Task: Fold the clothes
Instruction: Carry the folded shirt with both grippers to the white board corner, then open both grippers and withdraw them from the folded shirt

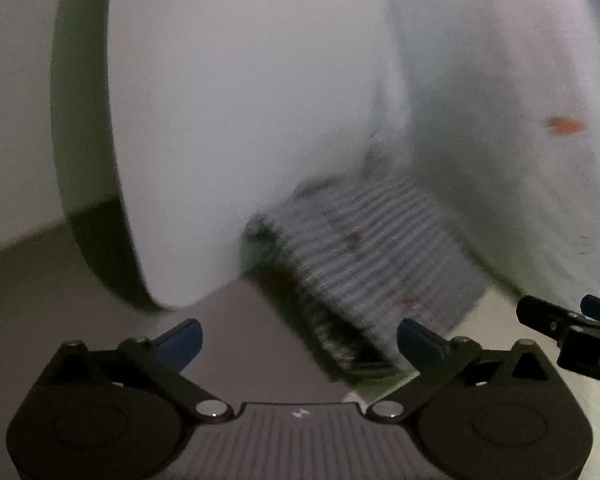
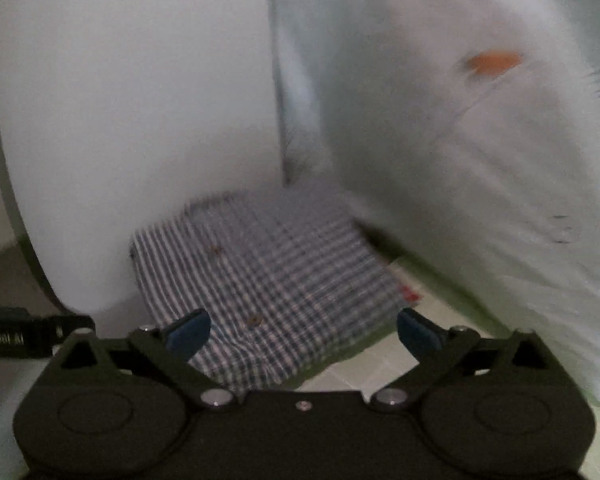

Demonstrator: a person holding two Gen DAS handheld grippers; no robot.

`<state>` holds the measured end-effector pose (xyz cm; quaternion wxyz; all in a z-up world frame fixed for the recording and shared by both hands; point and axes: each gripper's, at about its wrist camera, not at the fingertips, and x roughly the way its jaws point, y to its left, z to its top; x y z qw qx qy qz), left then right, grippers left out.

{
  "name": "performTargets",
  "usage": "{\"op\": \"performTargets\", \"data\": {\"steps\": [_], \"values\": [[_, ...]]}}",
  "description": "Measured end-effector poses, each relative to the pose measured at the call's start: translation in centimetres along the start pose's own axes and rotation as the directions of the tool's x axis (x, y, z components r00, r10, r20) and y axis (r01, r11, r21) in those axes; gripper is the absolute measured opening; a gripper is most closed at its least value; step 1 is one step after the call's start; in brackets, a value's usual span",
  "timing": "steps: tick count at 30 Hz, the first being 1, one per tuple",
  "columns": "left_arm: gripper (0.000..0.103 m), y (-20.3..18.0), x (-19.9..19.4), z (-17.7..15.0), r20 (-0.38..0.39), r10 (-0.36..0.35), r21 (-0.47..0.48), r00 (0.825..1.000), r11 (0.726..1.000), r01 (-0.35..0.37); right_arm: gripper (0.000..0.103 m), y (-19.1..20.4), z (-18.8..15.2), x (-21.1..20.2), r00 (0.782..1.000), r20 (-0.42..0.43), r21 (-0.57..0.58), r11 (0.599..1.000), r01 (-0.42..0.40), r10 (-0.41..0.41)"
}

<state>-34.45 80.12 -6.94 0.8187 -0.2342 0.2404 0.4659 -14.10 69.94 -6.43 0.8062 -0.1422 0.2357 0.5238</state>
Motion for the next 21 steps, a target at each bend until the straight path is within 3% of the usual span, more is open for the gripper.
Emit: {"op": "performTargets", "data": {"steps": [5, 8, 12, 17, 21], "values": [[0.103, -2.0, -8.2, -1.3, 0.121, -0.095, 0.059, 0.988, 0.994, 0.088, 0.102, -0.4, -1.4, -10.2, 0.988, 0.119, 0.107, 0.99, 0.087, -0.1], [0.103, -3.4, -12.4, -2.4, 0.168, -0.141, 0.072, 0.976, 0.989, 0.13, 0.103, -0.5, -2.7, -15.3, 0.977, 0.161, 0.108, 0.987, 0.12, -0.136], [0.103, -5.1, -16.7, -4.6, 0.184, -0.168, 0.022, 0.968, 0.986, 0.167, 0.103, -0.9, -4.1, -19.6, 0.982, 0.135, 0.09, 0.989, 0.118, -0.13], [0.103, -7.2, -20.2, -7.3, 0.131, -0.096, 0.015, 0.987, 0.995, 0.094, 0.103, -1.1, -7.0, -23.8, 0.987, 0.056, 0.092, 0.985, 0.148, -0.153], [0.103, -7.7, -22.5, -10.0, 0.087, -0.074, 0.043, 0.993, 0.997, 0.07, 0.103, -1.2, -9.8, -26.6, 0.992, 0.002, 0.088, 0.988, 0.125, -0.125]]}}
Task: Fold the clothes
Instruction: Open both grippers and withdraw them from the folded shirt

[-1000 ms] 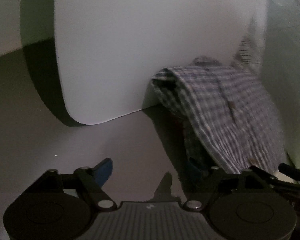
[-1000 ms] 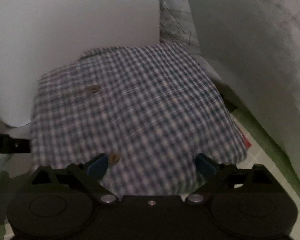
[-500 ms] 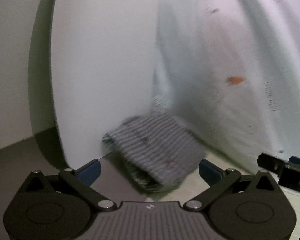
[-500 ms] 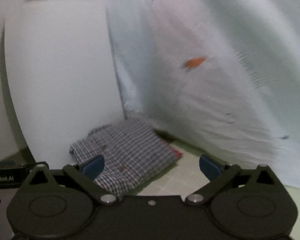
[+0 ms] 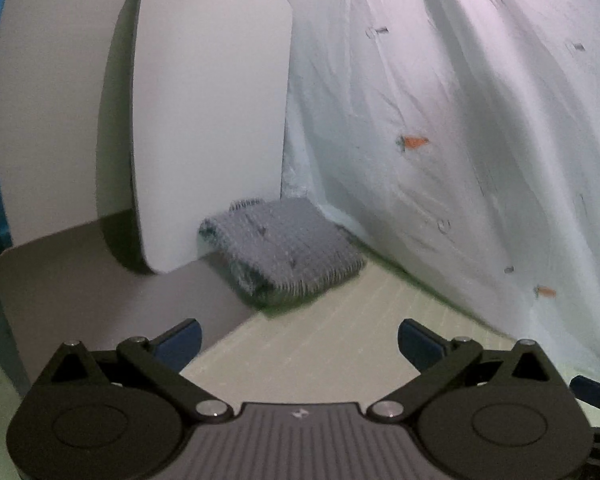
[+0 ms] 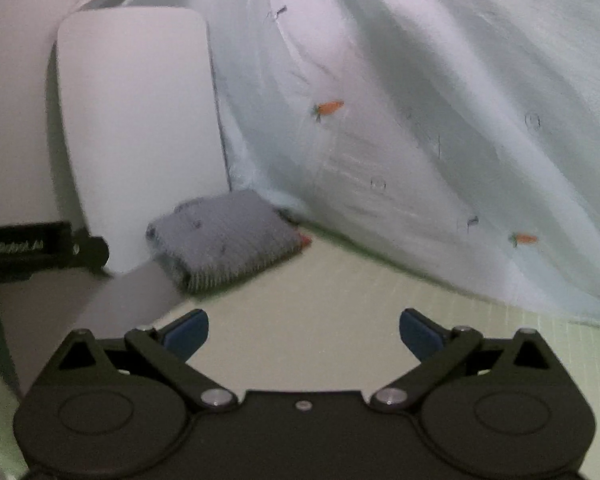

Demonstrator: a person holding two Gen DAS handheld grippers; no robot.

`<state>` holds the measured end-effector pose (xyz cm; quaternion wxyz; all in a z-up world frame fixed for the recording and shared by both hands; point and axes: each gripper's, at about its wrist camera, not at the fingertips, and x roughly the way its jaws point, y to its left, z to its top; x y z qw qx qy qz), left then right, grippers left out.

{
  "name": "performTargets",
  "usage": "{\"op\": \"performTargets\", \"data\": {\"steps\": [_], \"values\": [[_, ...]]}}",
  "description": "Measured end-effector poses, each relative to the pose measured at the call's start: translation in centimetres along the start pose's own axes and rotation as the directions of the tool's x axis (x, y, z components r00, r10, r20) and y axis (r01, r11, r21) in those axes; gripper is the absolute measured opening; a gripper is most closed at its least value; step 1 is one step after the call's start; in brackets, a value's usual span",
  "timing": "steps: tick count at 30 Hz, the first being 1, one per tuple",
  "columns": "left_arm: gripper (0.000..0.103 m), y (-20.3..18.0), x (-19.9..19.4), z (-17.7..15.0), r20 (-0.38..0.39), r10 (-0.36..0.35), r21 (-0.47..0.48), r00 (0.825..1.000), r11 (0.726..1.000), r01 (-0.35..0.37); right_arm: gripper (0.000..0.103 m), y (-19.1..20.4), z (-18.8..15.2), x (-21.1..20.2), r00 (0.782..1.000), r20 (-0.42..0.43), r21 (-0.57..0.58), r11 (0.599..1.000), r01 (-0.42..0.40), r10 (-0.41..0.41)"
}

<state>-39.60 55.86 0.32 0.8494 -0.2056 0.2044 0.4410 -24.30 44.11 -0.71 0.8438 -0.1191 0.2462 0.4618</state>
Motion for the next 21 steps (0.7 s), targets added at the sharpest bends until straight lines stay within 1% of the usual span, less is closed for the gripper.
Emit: {"op": "performTargets", "data": {"steps": [3, 6, 8, 13, 17, 21], "values": [[0.103, -0.1, -1.6, -1.7, -0.029, 0.017, 0.026, 0.999, 1.0, -0.016, 0.103, -0.6, -2.0, -1.8, 0.999, -0.029, 0.008, 1.0, -0.024, 0.024], [0.103, -0.2, -2.4, -3.3, -0.066, 0.046, 0.053, 0.997, 0.998, -0.043, 0.103, -0.5, -3.3, -3.1, 0.999, -0.046, -0.022, 1.0, -0.01, 0.009], [0.103, 0.0, -2.5, -3.7, -0.088, 0.053, 0.062, 0.995, 0.997, -0.048, 0.103, -0.4, -3.8, -3.5, 0.998, -0.055, -0.022, 1.0, -0.013, 0.011], [0.103, 0.2, -3.6, -4.4, -0.095, 0.048, 0.065, 0.994, 0.997, -0.041, 0.103, -0.5, -4.9, -4.2, 0.997, -0.072, -0.012, 1.0, -0.019, 0.018], [0.103, 0.1, -3.7, -4.6, -0.101, 0.067, 0.076, 0.993, 0.995, -0.059, 0.103, -0.7, -5.3, -4.3, 0.997, -0.082, -0.004, 1.0, -0.015, 0.015], [0.103, 0.1, -3.8, -4.7, -0.109, 0.068, 0.075, 0.992, 0.995, -0.06, 0.103, -0.6, -5.4, -4.4, 0.997, -0.081, -0.011, 1.0, -0.014, 0.013]]}}
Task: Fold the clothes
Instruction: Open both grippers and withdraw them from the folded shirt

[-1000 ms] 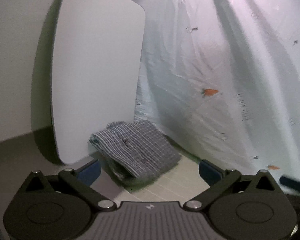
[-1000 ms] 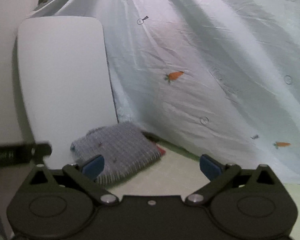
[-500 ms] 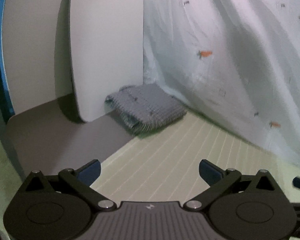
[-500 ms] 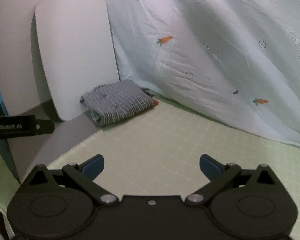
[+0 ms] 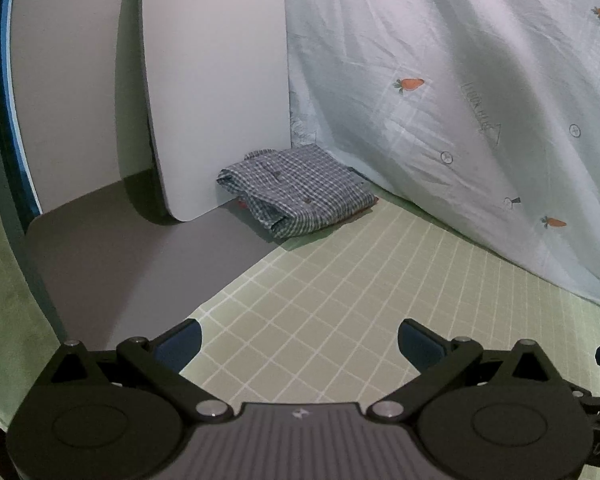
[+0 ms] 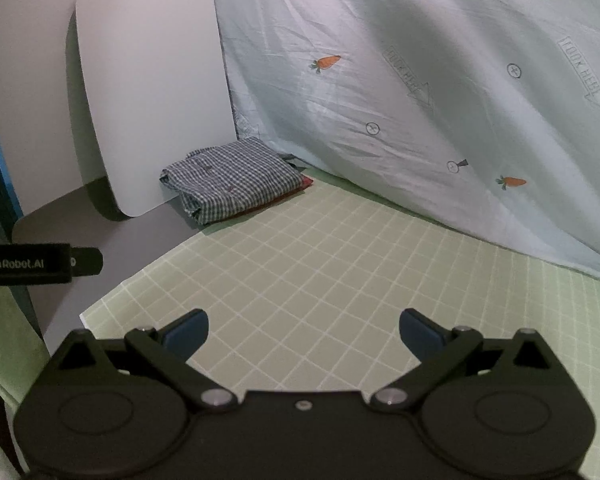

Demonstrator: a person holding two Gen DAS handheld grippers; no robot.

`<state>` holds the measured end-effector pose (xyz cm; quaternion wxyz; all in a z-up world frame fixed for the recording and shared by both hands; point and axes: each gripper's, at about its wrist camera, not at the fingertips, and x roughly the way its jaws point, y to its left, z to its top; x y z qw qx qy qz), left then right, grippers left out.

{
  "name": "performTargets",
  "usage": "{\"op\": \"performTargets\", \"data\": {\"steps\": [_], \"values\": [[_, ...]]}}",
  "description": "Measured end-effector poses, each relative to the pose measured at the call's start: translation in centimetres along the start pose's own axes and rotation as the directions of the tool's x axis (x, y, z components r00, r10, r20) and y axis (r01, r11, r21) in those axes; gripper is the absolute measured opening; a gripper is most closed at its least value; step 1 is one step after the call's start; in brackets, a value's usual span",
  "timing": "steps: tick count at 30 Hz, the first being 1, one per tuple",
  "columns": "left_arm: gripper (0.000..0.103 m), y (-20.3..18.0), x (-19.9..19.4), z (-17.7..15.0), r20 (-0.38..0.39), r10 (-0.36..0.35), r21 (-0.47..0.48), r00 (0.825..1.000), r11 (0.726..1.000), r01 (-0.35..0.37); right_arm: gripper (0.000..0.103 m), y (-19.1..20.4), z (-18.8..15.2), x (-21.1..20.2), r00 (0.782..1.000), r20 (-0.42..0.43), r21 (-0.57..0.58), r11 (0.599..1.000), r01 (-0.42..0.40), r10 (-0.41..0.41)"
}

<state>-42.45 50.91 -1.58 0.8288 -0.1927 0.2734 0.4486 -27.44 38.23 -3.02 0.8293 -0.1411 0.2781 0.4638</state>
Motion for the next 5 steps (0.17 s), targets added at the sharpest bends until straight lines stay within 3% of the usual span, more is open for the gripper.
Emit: {"op": "performTargets", "data": {"steps": [5], "values": [[0.103, 0.32, -0.11, 0.04, -0.002, 0.006, -0.005, 1.0, 1.0, -0.006, 0.103, 0.01, -0.12, 0.07, 1.0, -0.004, -0.001, 1.0, 0.002, -0.002]]}}
